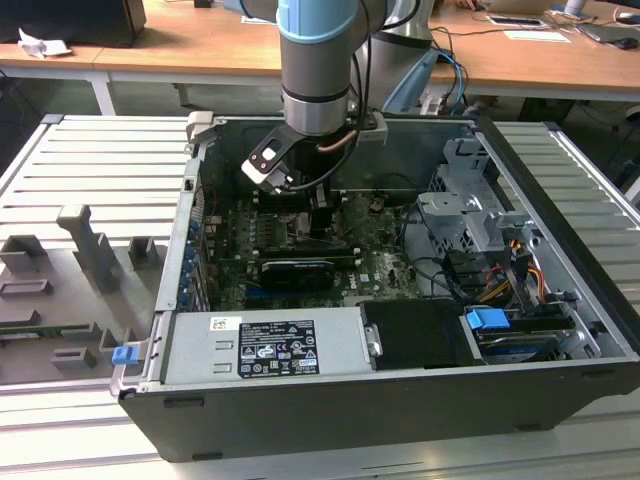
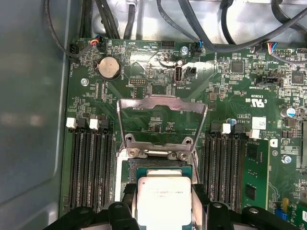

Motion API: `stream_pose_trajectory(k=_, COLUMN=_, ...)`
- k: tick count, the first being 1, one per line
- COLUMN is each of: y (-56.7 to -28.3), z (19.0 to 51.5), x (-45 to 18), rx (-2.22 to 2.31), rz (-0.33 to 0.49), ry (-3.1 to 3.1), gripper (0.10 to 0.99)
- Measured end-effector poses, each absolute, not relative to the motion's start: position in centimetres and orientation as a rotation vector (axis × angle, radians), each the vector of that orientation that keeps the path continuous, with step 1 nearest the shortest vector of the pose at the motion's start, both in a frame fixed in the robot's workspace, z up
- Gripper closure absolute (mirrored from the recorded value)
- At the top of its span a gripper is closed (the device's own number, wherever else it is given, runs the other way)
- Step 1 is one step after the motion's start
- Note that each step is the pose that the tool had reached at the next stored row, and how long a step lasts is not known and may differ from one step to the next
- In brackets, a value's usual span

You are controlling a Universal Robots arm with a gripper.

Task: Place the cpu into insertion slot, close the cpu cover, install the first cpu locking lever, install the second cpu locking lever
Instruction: 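Place the cpu into insertion slot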

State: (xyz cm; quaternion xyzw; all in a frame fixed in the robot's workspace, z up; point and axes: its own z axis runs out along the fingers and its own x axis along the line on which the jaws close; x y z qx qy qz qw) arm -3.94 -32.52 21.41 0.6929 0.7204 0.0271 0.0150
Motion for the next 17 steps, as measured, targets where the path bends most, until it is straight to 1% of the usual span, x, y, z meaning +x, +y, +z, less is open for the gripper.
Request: stream_pose_trajectory(k=17, y=-31.9, z=20.2, x=-4.0, rx=2.208, rz=0.081, ry=2.192, gripper=0.545)
